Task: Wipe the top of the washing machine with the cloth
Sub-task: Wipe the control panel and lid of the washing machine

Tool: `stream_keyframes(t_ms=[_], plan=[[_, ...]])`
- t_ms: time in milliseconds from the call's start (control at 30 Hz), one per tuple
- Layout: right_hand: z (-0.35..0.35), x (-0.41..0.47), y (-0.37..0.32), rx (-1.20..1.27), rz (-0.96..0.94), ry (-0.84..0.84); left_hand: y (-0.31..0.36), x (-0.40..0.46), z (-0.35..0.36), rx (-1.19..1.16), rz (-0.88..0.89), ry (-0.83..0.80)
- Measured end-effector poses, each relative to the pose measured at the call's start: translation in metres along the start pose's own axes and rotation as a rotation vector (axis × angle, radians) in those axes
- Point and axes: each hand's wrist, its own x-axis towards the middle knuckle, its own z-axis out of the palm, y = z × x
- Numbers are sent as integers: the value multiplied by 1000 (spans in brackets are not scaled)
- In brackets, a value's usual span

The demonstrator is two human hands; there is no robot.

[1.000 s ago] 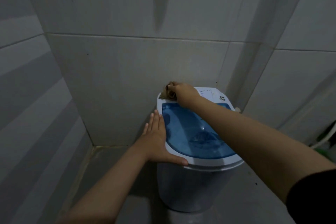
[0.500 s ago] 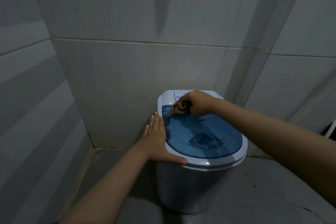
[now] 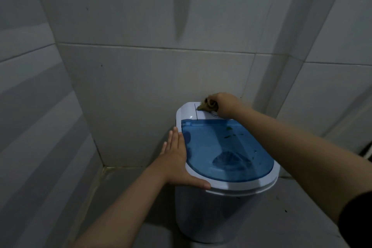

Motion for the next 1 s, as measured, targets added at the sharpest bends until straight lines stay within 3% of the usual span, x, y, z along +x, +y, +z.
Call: stream_keyframes(t_ms=[533,867,1000], plan=[[27,-41,0,-111,-32,106,3,-3,-1,-18,3,2],[8,-67,4,-153,-88,-36,6,-8,-3,-31,-12,16],[-9,-78,17,-55,-88,-104,6,-10,0,-34,-14,22]])
